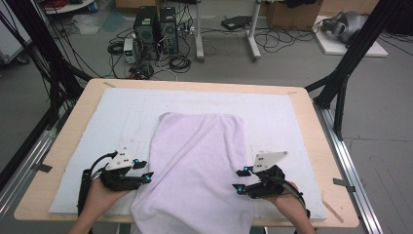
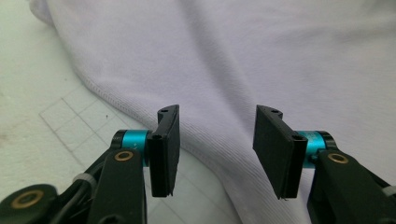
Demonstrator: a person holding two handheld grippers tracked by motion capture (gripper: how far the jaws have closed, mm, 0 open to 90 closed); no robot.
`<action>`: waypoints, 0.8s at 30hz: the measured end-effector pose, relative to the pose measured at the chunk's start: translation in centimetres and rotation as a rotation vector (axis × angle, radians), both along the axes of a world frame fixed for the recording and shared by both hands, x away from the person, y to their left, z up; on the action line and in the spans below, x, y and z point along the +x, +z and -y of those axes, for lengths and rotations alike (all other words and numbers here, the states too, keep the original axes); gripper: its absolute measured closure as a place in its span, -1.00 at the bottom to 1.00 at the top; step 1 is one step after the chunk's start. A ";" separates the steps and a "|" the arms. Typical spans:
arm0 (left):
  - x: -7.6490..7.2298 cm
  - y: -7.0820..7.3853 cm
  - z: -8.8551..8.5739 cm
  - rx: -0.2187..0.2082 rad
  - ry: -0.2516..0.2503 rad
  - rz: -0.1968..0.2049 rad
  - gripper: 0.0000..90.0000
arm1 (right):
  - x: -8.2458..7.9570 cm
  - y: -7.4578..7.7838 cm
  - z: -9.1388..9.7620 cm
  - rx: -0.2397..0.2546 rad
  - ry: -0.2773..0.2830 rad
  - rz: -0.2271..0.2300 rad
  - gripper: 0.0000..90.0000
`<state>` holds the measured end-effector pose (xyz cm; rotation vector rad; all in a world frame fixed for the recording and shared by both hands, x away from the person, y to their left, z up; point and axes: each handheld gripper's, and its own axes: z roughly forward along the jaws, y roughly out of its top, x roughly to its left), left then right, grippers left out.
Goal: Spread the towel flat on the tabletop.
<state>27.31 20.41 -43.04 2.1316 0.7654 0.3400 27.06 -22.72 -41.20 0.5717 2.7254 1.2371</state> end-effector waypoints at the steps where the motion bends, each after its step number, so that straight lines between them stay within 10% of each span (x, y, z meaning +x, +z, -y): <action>1: 0.2 -0.4 0.3 0.017 0.001 -0.016 0.19 | 0.3 -0.6 -0.3 -0.022 -0.001 -0.008 0.12; 5: 0.4 -1.1 0.9 0.049 -0.010 -0.025 0.82 | 0.8 -2.7 -0.9 -0.089 -0.011 -0.042 0.33; 8: 0.2 -0.3 0.3 0.009 -0.011 -0.017 0.91 | 0.6 -2.8 -0.2 -0.059 -0.019 -0.045 0.69; 14: 0.2 1.6 -1.5 -0.044 0.019 0.024 0.88 | -0.4 -2.5 0.4 -0.101 0.025 -0.044 0.80; 18: 1.2 2.1 -1.7 -0.075 0.050 0.010 0.41 | -0.3 -2.5 0.6 -0.086 0.023 -0.053 0.61; 24: 2.4 0.8 -0.4 -0.028 0.026 -0.033 0.23 | 1.4 -1.9 0.4 -0.061 -0.055 -0.019 0.32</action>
